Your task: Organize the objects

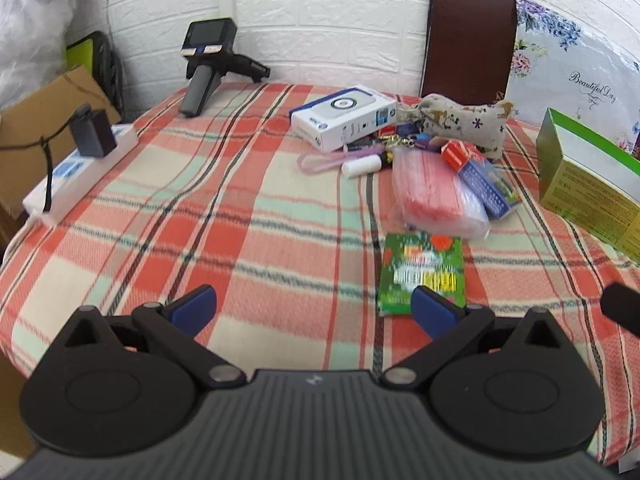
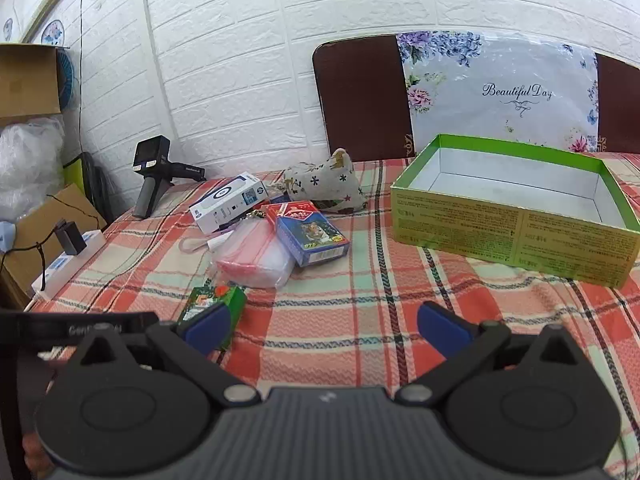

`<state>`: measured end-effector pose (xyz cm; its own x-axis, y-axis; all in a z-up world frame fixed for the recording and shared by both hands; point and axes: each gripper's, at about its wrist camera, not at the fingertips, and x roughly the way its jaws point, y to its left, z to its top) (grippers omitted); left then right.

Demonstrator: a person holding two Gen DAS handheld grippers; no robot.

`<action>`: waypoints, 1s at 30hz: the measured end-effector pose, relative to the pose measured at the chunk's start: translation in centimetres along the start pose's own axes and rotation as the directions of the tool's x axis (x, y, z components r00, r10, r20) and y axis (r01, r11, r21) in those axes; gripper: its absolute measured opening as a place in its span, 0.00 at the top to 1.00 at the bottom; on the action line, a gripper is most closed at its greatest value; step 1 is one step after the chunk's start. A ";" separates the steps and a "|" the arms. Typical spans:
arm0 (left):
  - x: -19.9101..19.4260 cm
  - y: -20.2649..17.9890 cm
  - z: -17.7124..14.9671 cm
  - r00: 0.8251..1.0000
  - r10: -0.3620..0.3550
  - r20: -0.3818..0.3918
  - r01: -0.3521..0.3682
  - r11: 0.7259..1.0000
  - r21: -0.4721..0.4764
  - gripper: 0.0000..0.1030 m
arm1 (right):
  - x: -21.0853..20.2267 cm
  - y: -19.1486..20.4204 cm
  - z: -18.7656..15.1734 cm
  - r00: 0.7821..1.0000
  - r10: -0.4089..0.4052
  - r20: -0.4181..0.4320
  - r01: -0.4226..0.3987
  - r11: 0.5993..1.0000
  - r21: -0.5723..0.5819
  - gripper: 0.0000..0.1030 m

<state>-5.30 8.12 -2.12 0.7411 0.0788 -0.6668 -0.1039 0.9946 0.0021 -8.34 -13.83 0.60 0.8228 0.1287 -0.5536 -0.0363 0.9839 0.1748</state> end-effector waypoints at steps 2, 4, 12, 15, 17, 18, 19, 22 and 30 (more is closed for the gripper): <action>-0.3 -0.1 -0.6 1.000 -0.014 -0.016 0.014 1.000 -0.001 0.00 | 0.2 -0.1 0.0 1.000 0.007 -0.004 -0.007 1.000 -0.009 0.00; -0.6 0.3 -0.5 1.000 0.007 0.002 -0.007 1.000 -0.014 0.00 | 0.5 0.0 0.0 1.000 0.017 -0.004 -0.017 1.000 -0.017 0.00; 0.7 1.7 1.9 0.995 -0.094 0.031 0.095 0.995 -0.036 0.00 | 3.0 1.2 0.3 0.994 0.107 -0.037 -0.111 0.989 -0.102 0.00; 1.5 2.6 4.3 0.984 -0.162 0.071 0.161 0.987 0.025 0.05 | 4.8 1.7 0.4 0.983 0.165 -0.077 -0.175 0.974 -0.146 0.10; 2.5 3.0 5.4 0.962 -0.269 0.048 0.266 0.962 0.061 0.06 | 6.1 2.1 0.4 0.972 0.205 -0.119 -0.221 0.964 -0.147 0.17; 3.1 3.2 5.7 0.946 -0.323 0.024 0.321 0.946 0.053 0.07 | 6.7 2.4 0.2 0.964 0.227 -0.137 -0.247 0.957 -0.152 0.18; 3.7 3.2 5.9 0.928 -0.374 -0.001 0.373 0.927 0.043 0.12 | 7.1 2.8 0.0 0.959 0.240 -0.153 -0.264 0.950 -0.165 0.19; 5.5 2.9 5.5 0.882 -0.467 -0.071 0.469 0.883 0.012 0.27 | 8.0 4.4 -0.7 0.946 0.268 -0.184 -0.307 0.921 -0.240 0.19; 8.5 1.7 2.3 0.775 -0.602 -0.193 0.586 0.799 -0.135 0.59 | 10.8 7.4 -2.3 0.938 0.259 -0.232 -0.332 0.865 -0.376 0.18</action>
<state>2.34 10.61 -6.03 0.5093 -0.5502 -0.6617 0.2617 0.8315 -0.4900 -1.02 -4.90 -6.00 0.6308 0.4040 -0.6625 -0.5175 0.8552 0.0287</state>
